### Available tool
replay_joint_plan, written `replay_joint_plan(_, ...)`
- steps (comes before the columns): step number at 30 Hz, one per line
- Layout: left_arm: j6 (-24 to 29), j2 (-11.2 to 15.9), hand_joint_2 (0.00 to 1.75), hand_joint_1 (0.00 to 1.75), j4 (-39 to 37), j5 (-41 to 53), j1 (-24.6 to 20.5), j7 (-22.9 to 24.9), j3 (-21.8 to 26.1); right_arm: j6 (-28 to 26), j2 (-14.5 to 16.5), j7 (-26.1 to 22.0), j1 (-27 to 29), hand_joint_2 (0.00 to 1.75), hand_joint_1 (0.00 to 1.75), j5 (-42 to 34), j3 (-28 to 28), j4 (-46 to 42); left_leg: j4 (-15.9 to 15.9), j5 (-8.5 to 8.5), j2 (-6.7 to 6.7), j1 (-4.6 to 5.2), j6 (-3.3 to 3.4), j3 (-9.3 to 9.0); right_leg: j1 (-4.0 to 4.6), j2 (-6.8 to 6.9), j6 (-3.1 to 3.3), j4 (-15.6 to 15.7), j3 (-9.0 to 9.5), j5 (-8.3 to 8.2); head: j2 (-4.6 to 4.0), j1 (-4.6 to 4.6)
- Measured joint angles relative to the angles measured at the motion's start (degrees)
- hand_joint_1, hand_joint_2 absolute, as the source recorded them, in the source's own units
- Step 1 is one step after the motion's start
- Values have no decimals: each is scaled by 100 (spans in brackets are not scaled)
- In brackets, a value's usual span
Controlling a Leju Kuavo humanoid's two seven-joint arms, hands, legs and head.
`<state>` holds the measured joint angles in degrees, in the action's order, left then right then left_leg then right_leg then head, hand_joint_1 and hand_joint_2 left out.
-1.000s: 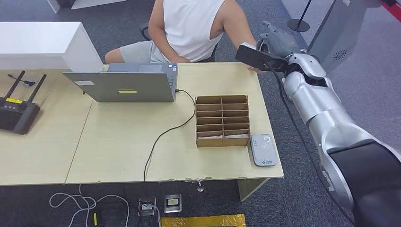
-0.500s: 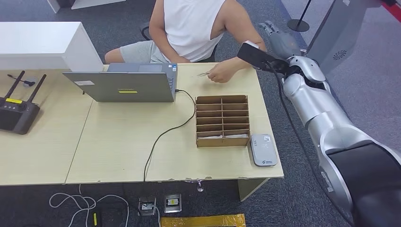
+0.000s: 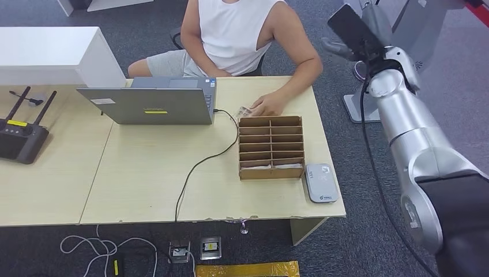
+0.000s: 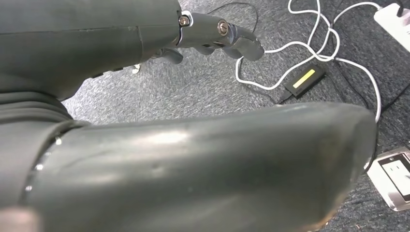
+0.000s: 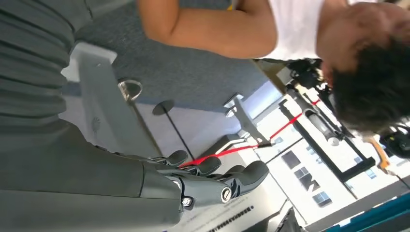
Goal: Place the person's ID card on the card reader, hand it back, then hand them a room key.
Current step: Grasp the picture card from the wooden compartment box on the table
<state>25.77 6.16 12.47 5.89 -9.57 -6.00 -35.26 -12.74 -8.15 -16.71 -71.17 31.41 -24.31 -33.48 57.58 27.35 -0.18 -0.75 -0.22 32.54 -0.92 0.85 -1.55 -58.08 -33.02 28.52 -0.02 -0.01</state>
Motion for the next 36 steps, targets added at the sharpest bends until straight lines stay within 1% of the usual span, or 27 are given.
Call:
replay_joint_plan(3, 4, 0, 0, 0, -1, -48, 17, -3, 0, 559, -94, 293, 189, 175, 0, -720, 160, -497, 0, 0, 0, 0, 0, -2, 0, 0, 0, 0, 2, 0, 0, 1)
replay_joint_plan(7, 1, 1, 0, 0, -1, -90, 22, -3, 0, 1557, -233, 848, 638, 175, 0, -1467, 268, -1232, -1, 1, 1, -1, 0, -5, 1, -2, 0, 1, 3, 0, 0, 1)
replay_joint_plan(9, -2, 2, 0, 0, -1, -104, 20, -3, 0, 1924, -312, 1021, 988, 175, 0, -1595, 266, -1618, -1, 1, 0, -2, 0, -7, 2, -1, 0, 2, 6, 0, 0, 1)
replay_joint_plan(15, -7, 10, 0, 0, -1, -151, 21, -1, 0, 2250, -414, 1141, 2363, 175, 0, -1410, 174, -2513, -2, 3, 0, -5, 0, -6, 5, 1, 3, 2, 9, 3, 0, 2)
replay_joint_plan(17, -27, 23, 0, 0, -1, -174, 23, 2, 0, 2248, -441, 1246, 2937, 175, 0, -1228, 68, -2866, -2, 4, -3, -8, -1, -7, 8, 4, 7, 3, 11, 7, 0, 1)
replay_joint_plan(20, -60, 54, 0, 0, -1, -211, 46, 4, 0, 1926, -466, 1330, 3885, 175, 0, -775, -106, -3422, -3, 11, -9, -11, -9, -5, 11, 10, 15, 4, 12, 14, 0, 11)
replay_joint_plan(23, -60, 74, 0, 0, -1, -219, 72, 4, 0, 1650, -512, 1337, 4496, 175, 0, -499, -237, -3835, -3, 17, -2, -10, -17, -3, 10, 4, 15, 3, 5, 14, 0, 11)
replay_joint_plan(29, -57, 86, 0, 0, -1, -206, 74, 4, 0, 1440, -737, 1367, 5044, 175, 0, -28, -428, -4524, -4, 17, 0, -10, -17, -6, 10, 2, 16, 3, 7, 14, 0, 14)
replay_joint_plan(36, -55, 101, 0, 0, -1, -211, 72, 4, 0, 1311, -895, 1355, 5292, 175, 0, 133, -635, -4914, -3, 17, 2, -10, -18, -7, 10, 1, 16, 3, 7, 14, 0, 13)
